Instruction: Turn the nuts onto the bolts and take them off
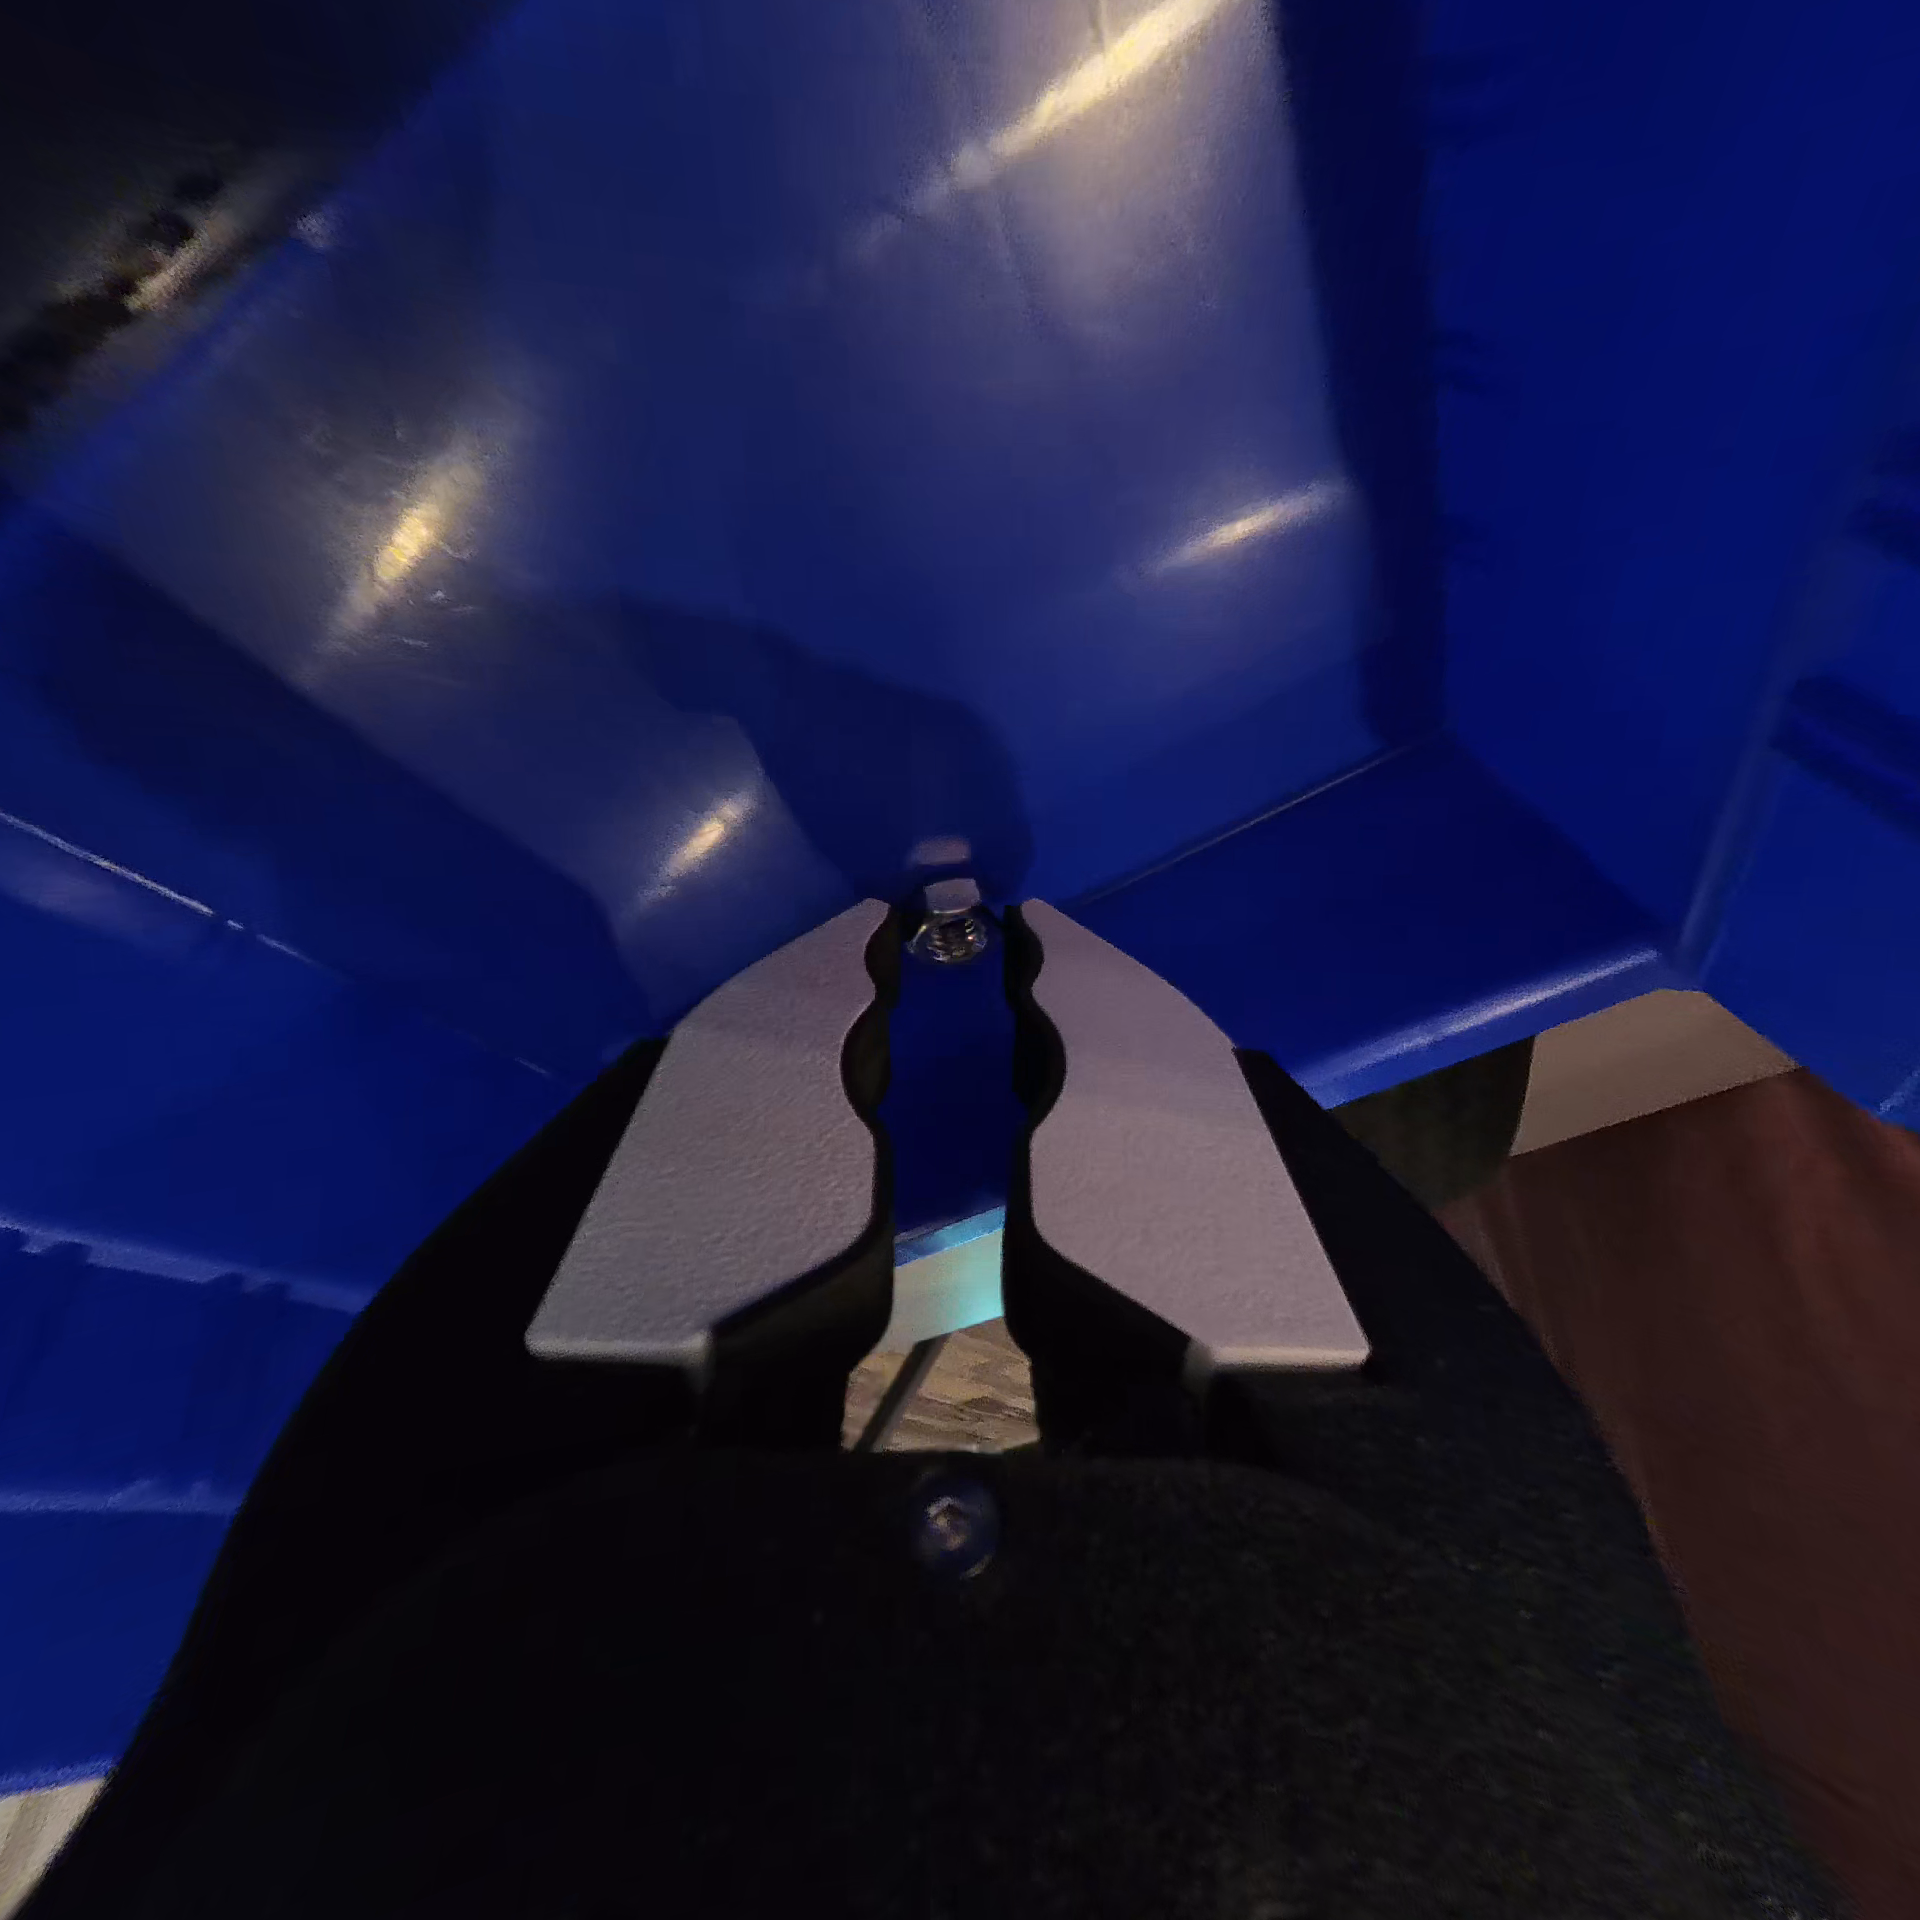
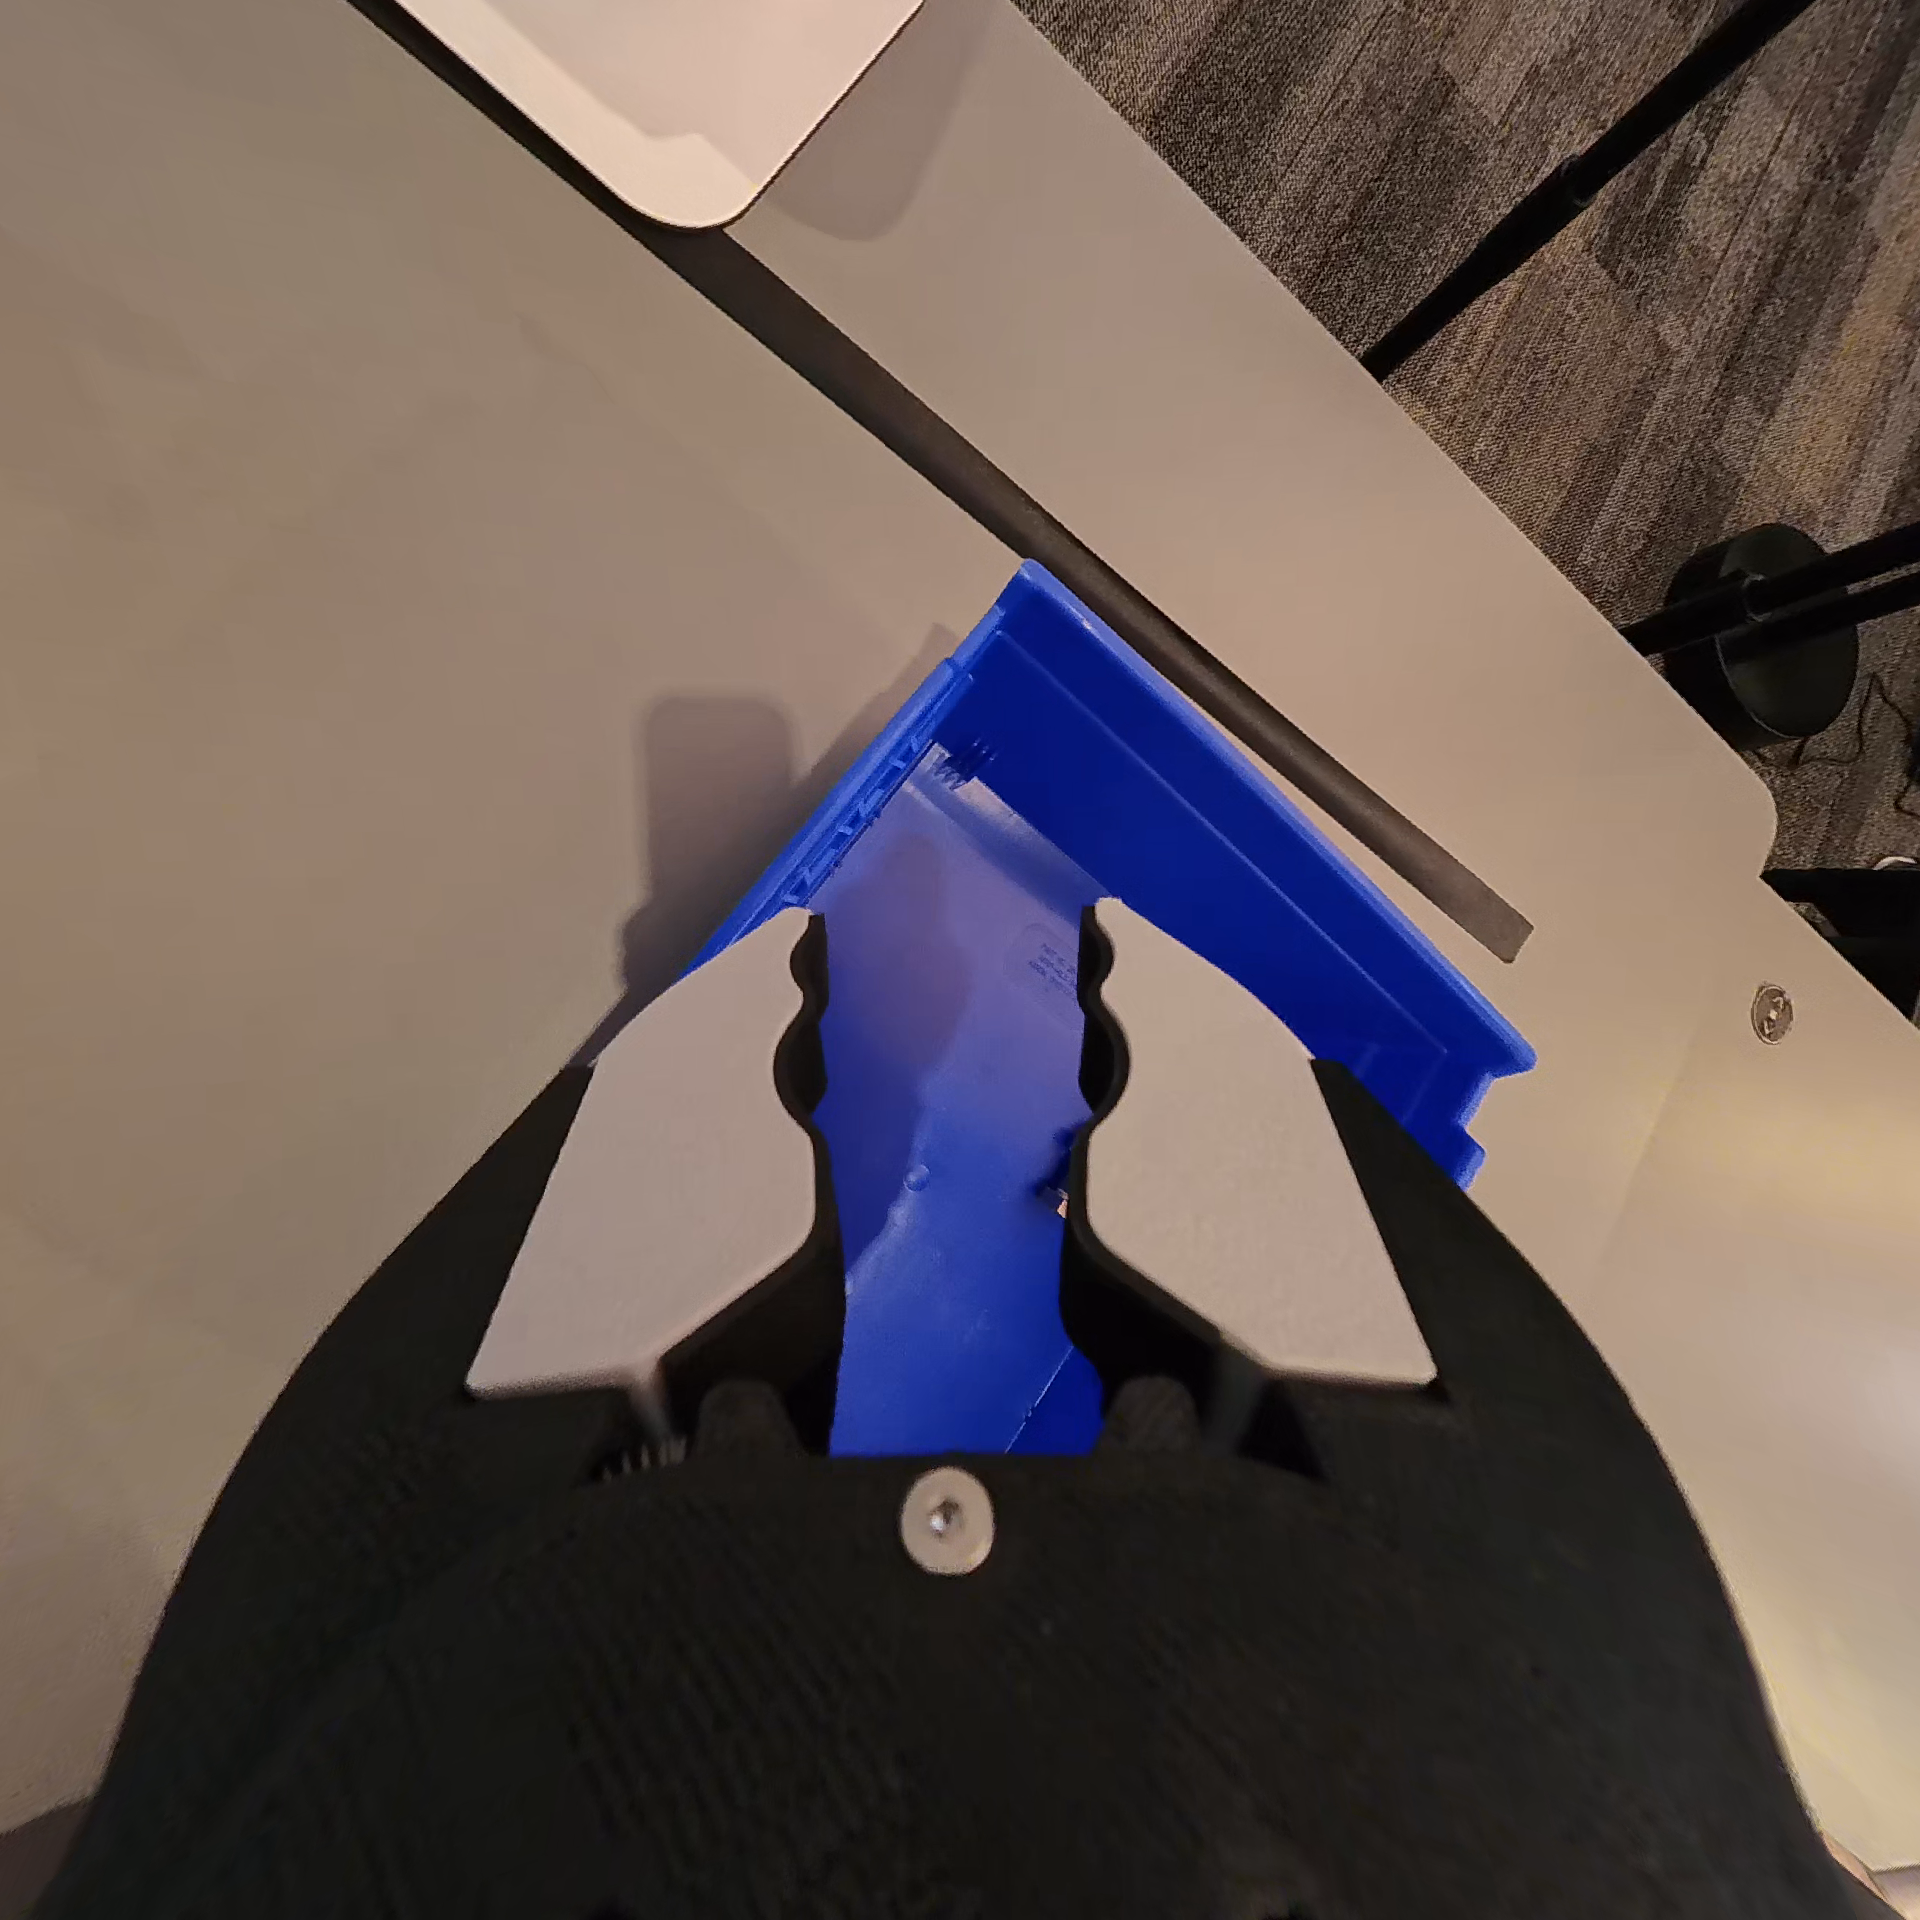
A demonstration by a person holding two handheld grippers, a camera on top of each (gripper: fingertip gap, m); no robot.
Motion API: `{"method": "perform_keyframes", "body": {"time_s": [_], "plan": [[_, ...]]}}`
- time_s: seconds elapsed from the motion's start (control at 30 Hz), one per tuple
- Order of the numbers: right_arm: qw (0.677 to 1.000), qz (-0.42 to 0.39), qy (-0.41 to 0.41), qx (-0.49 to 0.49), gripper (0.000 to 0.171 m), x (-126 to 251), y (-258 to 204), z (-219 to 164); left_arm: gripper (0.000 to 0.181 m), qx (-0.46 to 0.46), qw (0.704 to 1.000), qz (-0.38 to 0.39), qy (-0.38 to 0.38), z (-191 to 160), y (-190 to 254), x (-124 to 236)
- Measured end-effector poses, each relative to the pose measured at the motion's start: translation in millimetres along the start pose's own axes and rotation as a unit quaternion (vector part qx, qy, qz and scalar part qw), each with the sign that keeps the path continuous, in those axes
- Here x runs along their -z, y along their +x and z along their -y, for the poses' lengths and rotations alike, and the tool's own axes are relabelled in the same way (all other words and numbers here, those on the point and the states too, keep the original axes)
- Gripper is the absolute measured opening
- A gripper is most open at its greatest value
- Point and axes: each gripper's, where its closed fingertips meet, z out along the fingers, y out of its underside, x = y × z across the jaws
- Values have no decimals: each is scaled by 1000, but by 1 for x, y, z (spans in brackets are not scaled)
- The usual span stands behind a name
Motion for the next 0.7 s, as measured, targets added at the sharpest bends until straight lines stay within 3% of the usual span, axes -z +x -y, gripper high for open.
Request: {"method": "perform_keyframes", "body": {"time_s": [0.27,0.5,0.7], "plan": [[1000,-2,-1,2,47,0,0,0,18,-8,997,-19,80,11,3,37],[1000,-3,-3,7,47,1,-3,1,11,-65,983,-8,171,30,35,112],[1000,6,5,10,47,2,-4,3,0,-98,983,29,154,35,39,91]]}}
